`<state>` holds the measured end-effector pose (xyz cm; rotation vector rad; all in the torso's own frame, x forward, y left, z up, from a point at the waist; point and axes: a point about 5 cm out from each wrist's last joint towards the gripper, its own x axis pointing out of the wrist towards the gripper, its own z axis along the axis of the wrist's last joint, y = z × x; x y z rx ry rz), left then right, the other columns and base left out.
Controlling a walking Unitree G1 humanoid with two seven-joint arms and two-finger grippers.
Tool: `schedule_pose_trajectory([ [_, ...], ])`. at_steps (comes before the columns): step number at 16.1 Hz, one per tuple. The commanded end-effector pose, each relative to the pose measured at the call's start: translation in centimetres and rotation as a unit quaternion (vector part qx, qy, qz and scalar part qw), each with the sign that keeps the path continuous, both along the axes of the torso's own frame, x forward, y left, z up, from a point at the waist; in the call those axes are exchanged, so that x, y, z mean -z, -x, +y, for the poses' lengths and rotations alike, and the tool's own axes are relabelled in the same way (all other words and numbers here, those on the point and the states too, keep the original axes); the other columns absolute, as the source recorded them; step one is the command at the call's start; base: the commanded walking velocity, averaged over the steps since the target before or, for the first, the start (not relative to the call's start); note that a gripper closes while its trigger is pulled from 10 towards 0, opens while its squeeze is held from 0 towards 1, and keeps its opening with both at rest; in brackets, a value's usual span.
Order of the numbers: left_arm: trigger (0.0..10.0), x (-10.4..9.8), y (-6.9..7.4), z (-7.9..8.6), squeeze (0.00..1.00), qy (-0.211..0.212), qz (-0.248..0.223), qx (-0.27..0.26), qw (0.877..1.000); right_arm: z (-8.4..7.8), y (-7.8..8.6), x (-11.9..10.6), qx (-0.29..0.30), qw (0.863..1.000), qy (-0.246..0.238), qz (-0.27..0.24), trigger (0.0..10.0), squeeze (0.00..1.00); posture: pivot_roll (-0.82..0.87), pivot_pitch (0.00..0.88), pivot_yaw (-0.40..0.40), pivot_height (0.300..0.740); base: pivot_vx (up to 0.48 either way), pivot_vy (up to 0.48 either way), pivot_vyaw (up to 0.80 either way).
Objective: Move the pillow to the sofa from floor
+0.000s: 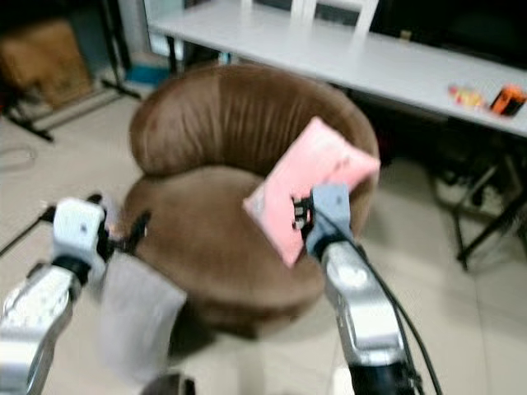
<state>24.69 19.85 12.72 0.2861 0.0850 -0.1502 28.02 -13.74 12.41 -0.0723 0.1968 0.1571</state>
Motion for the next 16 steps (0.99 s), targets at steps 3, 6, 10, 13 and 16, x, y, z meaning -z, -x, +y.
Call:
schedule_pose_trajectory([
  [3, 10.0, -0.4, -0.4, -0.58, 0.0, 0.003, -0.015, -0.004, 1.0, -0.41, -0.09, -0.37, 0.0, 1.0, -0.006, -0.007, 10.0, 0.0, -0.01, 0.0, -0.046, 0.74, 0.0, 0.0, 0.8],
  [6, 10.0, -0.79, -0.77, -0.34, 0.0, 0.009, -0.029, -0.021, 0.999, 0.12, 0.1, -0.51, -0.02, 1.0, -0.006, -0.007, 10.0, 0.0, -0.01, 0.0, -0.043, 0.74, 0.0, 0.0, 0.8],
  [10, 10.0, -0.88, -0.89, -0.38, 0.0, 0.02, -0.03, -0.015, 0.999, 0.13, 0.02, -0.46, -0.023, 1.0, -0.015, -0.003, 10.0, 0.0, -0.02, 0.0, -0.041, 0.74, 0.066, 0.0, 0.8],
  [13, 10.0, -0.75, -0.85, -0.48, 0.0, 0.016, -0.029, -0.011, 0.999, 0.04, 0.08, -0.18, -0.018, 1.0, -0.021, 0.004, 10.0, 0.0, -0.01, 0.0, -0.046, 0.74, 0.28, 0.0, 0.8],
  [16, 10.0, -0.71, -0.8, -0.3, 0.0, 0.013, -0.028, -0.014, 0.999, -0.25, -0.2, -1.0, -0.003, 0.999, -0.041, -0.02, 10.0, 0.0, -0.01, 0.0, -0.051, 0.74, 0.284, 0.0, 0.27],
])
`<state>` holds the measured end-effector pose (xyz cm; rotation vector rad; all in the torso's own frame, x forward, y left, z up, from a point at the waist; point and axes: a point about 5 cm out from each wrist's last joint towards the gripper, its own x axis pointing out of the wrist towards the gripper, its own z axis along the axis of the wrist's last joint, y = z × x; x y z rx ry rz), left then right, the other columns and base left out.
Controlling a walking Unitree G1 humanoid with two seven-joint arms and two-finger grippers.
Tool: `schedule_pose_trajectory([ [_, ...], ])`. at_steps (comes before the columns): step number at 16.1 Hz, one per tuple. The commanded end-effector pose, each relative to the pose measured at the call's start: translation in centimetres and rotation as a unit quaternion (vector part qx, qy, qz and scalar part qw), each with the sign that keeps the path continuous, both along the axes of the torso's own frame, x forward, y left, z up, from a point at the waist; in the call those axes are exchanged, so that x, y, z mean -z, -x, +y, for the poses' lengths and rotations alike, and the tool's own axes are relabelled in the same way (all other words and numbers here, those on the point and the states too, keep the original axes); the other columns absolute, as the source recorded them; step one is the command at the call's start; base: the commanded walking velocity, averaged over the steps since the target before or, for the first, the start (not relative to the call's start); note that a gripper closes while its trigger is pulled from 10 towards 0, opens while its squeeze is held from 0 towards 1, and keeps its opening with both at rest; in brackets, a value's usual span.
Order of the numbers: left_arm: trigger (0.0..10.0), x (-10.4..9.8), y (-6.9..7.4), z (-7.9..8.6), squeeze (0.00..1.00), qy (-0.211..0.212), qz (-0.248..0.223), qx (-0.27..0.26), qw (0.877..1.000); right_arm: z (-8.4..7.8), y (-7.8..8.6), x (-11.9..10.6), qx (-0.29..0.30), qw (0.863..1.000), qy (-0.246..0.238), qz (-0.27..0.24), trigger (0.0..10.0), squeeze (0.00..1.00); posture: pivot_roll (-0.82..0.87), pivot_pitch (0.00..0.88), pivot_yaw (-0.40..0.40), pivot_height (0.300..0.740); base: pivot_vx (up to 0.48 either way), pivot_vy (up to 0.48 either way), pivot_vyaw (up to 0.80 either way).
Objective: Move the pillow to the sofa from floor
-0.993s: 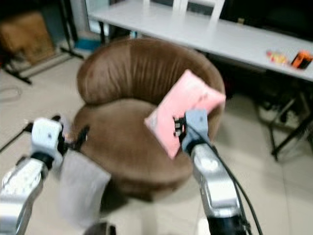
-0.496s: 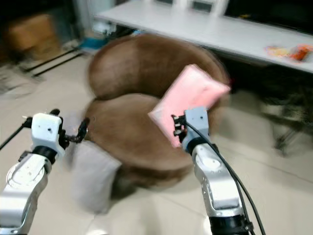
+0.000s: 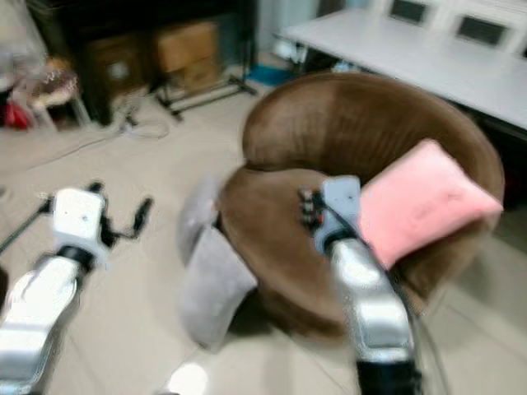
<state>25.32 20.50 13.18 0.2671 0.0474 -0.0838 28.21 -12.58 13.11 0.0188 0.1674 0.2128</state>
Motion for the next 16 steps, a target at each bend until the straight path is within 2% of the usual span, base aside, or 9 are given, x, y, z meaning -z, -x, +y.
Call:
schedule_pose_trajectory([
  [1, 10.0, -0.2, -0.2, -0.9, 0.0, 0.003, -0.006, 0.017, 1.0, -1.4, 0.0, -0.4, 0.019, 1.0, 0.006, -0.012, 10.0, 0.0, 0.0, 0.0, -0.05, 0.74, 0.285, 0.0, 0.0],
  [6, 10.0, -0.3, 0.0, -0.9, 0.0, 0.0, -0.007, 0.02, 1.0, -0.5, 0.4, -0.5, -0.025, 0.999, 0.001, -0.019, 10.0, 0.0, 0.0, 0.0, -0.053, 0.74, 0.284, 0.0, 0.0],
  [9, 10.0, -0.2, 0.1, -0.9, 0.0, -0.002, -0.005, 0.021, 1.0, -0.5, 0.8, -0.4, -0.043, 0.999, 0.018, -0.025, 10.0, 0.0, 0.01, 0.0, -0.051, 0.74, 0.284, 0.0, 0.8],
  [12, 10.0, -0.1, 0.1, -1.0, 0.0, -0.002, -0.003, 0.02, 1.0, -1.0, 0.7, -0.3, -0.039, 0.998, 0.037, -0.03, 10.0, 0.0, 0.0, 0.0, -0.047, 0.74, 0.266, 0.0, 0.8],
  [14, 10.0, -0.1, 0.0, -1.0, 0.0, -0.002, -0.002, 0.021, 1.0, -1.1, 0.6, -0.5, -0.033, 0.999, 0.029, -0.029, 10.0, 0.0, 0.0, 0.0, -0.048, 0.74, 0.257, 0.0, 0.0],
  [16, 10.0, -0.1, -0.1, -1.1, 0.0, 0.001, -0.004, 0.02, 1.0, -2.0, 0.4, -0.5, 0.014, 0.999, 0.009, -0.029, 10.0, 0.0, 0.0, 0.0, -0.056, 0.74, 0.257, 0.0, 0.0],
])
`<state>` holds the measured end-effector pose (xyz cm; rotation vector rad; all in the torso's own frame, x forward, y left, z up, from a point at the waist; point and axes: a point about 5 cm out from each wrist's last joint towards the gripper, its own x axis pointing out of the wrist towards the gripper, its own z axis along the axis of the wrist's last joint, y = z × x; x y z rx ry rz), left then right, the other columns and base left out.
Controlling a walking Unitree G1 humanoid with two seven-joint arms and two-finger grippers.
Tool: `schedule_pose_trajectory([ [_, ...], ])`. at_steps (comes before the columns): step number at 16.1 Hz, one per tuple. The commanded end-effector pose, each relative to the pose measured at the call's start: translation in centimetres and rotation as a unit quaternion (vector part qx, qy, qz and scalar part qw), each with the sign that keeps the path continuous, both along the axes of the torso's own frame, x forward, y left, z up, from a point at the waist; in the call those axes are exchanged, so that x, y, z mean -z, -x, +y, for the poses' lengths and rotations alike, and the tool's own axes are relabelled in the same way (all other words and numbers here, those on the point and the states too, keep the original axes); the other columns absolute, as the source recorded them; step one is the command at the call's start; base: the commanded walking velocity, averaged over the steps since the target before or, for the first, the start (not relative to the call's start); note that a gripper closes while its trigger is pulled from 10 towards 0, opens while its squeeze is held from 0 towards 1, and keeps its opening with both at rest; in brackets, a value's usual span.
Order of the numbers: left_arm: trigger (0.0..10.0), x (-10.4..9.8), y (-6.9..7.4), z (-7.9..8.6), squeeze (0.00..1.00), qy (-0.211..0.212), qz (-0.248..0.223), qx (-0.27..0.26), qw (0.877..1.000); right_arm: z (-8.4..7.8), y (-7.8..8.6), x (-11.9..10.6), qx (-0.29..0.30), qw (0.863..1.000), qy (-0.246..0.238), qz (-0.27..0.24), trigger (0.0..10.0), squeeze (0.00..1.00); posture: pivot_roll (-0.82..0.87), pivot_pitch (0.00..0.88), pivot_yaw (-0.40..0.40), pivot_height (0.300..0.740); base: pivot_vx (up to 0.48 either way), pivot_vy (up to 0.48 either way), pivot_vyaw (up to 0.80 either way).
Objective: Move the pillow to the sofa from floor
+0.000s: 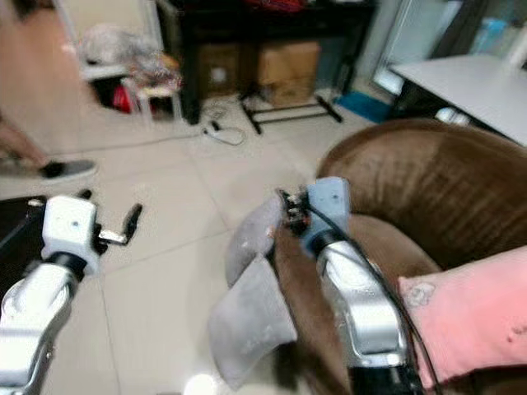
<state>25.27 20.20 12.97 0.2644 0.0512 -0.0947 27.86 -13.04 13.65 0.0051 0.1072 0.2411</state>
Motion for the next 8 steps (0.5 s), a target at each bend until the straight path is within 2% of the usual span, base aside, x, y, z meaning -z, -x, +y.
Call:
schedule_pose_trajectory([
  [1, 10.0, -0.29, -0.2, -0.87, 0.0, 0.0, -0.008, 0.014, 1.0, -2.11, -0.2, -0.06, 0.056, 0.998, -0.004, 0.0, 10.0, 0.0, -0.01, 0.0, -0.054, 0.74, 0.259, 0.0, 0.0],
  [7, 10.0, -0.48, -0.5, -0.8, 0.0, 0.005, -0.011, 0.014, 1.0, -2.73, -0.22, -0.26, 0.096, 0.995, -0.018, -0.005, 10.0, 0.0, -0.02, 0.0, -0.058, 0.74, 0.257, 0.0, 0.0],
  [8, 10.0, -0.54, -0.56, -0.63, 0.0, 0.011, -0.014, 0.008, 1.0, -2.59, -0.26, -0.27, 0.096, 0.995, -0.022, -0.001, 10.0, 0.0, -0.02, 0.0, -0.063, 0.74, 0.0, 0.0, 0.0],
])
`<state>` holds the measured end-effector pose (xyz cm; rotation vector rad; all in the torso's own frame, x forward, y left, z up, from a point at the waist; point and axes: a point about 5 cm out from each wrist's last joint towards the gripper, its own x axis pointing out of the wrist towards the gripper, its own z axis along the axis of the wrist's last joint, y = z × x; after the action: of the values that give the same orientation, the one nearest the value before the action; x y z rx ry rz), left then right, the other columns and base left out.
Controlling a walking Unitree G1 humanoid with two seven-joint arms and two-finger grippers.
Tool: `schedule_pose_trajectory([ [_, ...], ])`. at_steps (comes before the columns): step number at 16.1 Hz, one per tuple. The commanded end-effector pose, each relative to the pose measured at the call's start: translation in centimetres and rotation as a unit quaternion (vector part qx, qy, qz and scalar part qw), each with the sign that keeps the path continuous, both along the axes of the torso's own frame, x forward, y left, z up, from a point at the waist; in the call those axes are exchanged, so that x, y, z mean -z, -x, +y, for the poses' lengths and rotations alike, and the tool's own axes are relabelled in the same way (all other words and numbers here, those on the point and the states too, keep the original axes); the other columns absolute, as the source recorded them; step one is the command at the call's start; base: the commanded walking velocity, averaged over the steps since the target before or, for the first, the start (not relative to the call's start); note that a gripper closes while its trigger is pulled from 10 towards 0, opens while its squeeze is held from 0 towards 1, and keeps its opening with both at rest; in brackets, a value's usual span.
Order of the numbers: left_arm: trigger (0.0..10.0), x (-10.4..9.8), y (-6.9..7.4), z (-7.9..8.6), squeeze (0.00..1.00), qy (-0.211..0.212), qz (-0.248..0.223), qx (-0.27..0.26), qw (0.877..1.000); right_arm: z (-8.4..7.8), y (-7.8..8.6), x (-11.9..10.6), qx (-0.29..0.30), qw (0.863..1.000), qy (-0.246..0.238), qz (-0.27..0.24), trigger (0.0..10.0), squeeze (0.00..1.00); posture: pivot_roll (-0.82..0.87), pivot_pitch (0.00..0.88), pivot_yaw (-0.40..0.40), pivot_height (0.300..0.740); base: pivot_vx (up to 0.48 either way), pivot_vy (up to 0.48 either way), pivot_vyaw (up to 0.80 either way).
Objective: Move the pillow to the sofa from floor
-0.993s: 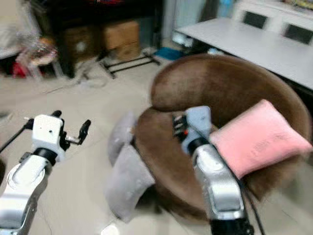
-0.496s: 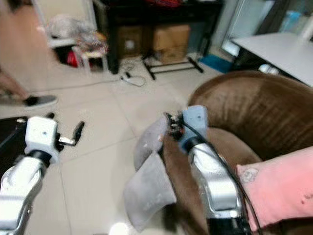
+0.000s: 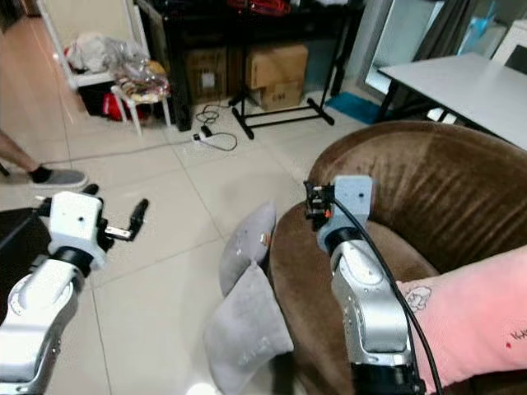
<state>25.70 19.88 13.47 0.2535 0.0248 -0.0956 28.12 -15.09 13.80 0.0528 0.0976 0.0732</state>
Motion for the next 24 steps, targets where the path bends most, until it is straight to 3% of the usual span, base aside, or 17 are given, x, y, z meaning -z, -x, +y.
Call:
schedule_pose_trajectory([
  [1, 10.0, 0.2, 0.0, -0.2, 0.0, 0.001, 0.001, -0.004, 1.0, -0.6, 0.1, -0.1, 0.012, 1.0, -0.003, 0.003, 10.0, 0.0, -0.02, 0.0, -0.064, 0.73, 0.0, 0.0, 0.0],
  [6, 10.0, 0.1, -0.2, -0.2, 0.0, -0.009, -0.001, -0.001, 1.0, -1.7, -0.1, -0.9, 0.052, 0.994, 0.084, -0.045, 10.0, 0.0, -0.02, 0.0, -0.056, 0.687, 0.0, 0.0, -0.09],
  [15, 10.0, 0.0, -0.4, -0.2, 0.0, -0.016, -0.001, 0.005, 1.0, -1.0, 0.0, -0.4, 0.042, 0.997, 0.06, -0.033, 10.0, 0.0, -0.02, 0.0, -0.047, 0.626, 0.0, 0.0, -0.46],
  [21, 10.0, 0.2, 0.0, 0.1, 0.0, -0.017, 0.003, 0.001, 1.0, -0.8, 0.2, -0.5, 0.033, 0.996, 0.073, -0.036, 10.0, 0.0, -0.02, 0.0, -0.054, 0.585, 0.0, 0.0, -0.45],
  [24, 10.0, 0.1, -0.1, 0.2, 0.0, -0.011, -0.001, -0.007, 1.0, -0.7, 0.1, -0.4, 0.02, 0.998, 0.053, -0.025, 10.0, 0.0, -0.02, 0.0, -0.064, 0.572, 0.0, 0.0, -0.29],
])
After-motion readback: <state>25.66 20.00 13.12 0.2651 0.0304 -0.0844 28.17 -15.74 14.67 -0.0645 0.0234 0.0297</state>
